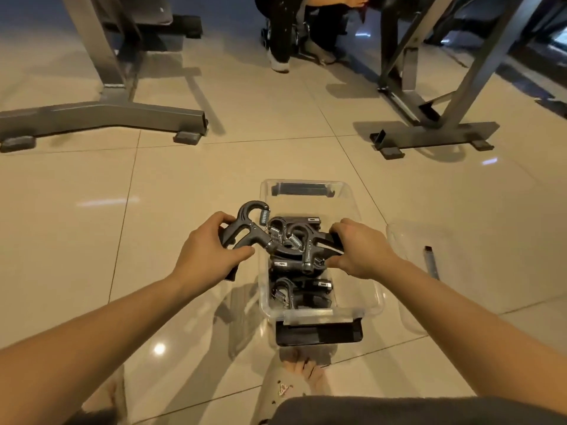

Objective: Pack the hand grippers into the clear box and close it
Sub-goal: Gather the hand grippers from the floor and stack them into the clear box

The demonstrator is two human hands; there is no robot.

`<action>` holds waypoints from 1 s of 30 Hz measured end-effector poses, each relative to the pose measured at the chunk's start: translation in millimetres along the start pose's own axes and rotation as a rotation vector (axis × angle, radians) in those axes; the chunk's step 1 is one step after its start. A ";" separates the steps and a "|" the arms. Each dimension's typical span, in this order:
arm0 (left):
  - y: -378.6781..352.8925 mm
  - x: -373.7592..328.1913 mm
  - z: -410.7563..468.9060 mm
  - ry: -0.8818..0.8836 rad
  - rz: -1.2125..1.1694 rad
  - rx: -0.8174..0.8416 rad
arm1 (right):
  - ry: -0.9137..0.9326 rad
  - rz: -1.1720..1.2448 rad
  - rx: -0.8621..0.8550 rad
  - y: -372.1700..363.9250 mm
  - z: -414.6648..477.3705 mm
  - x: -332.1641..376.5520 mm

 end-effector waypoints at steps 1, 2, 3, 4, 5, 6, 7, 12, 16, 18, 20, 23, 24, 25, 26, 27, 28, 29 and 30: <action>-4.4 6.8 1.3 0.000 -0.002 0.022 | 0.006 0.001 0.014 -8.7 4.2 -1.0; -7.9 13.5 3.2 0.001 -0.008 0.039 | 0.012 -0.007 0.027 -17.4 9.3 -2.4; -10.0 19.0 4.8 0.001 -0.020 0.047 | 0.021 -0.018 0.036 -24.3 12.7 -3.2; -11.3 23.7 6.6 0.001 -0.036 0.049 | 0.032 -0.025 0.052 -30.3 15.3 -3.1; -12.6 29.1 9.6 0.007 -0.058 0.046 | 0.049 -0.027 0.075 -37.5 18.8 -2.1; -13.8 33.4 12.0 0.018 -0.085 0.041 | 0.066 -0.027 0.100 -45.2 21.8 -0.3; -14.8 37.0 14.5 0.027 -0.117 0.039 | 0.081 -0.029 0.124 -53.1 24.3 1.9; -12.8 48.9 26.2 0.042 -0.170 0.086 | 0.077 -0.045 0.228 -87.3 40.7 13.3; -7.3 53.0 35.4 0.049 -0.157 0.089 | 0.077 -0.085 0.267 -98.3 56.9 16.0; -5.7 53.4 39.4 0.047 -0.158 0.091 | 0.076 -0.104 0.271 -103.1 61.5 15.6; -5.1 54.0 44.2 0.043 -0.159 0.100 | 0.071 -0.110 0.283 -107.2 64.9 14.7; -4.7 53.8 51.0 0.037 -0.154 0.101 | 0.068 -0.117 0.289 -109.9 70.1 13.9; -5.0 53.4 53.4 0.037 -0.152 0.098 | 0.066 -0.116 0.290 -110.4 71.5 13.7; -5.6 52.8 55.5 0.036 -0.153 0.097 | 0.065 -0.110 0.291 -111.0 72.7 13.3; -6.4 51.8 57.2 0.036 -0.155 0.097 | 0.066 -0.100 0.292 -111.6 73.4 13.1; -7.3 50.9 58.3 0.035 -0.158 0.098 | 0.067 -0.089 0.294 -112.5 73.7 12.8; -8.1 49.4 59.0 0.031 -0.159 0.098 | 0.067 -0.081 0.296 -113.0 73.3 12.8; -8.8 47.8 59.8 0.026 -0.155 0.098 | 0.066 -0.081 0.295 -113.2 72.7 12.8; -9.3 45.6 60.1 0.019 -0.150 0.099 | 0.065 -0.090 0.291 -112.9 72.0 12.8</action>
Point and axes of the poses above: each hand's wrist, its own z-axis towards the middle knuckle, its own y-axis out of the back of the hand, x = y × z, the point moved 3 cm from there along z, towards the middle knuckle, and after that the axes turned 15 degrees about x, right-handed, at the moved point
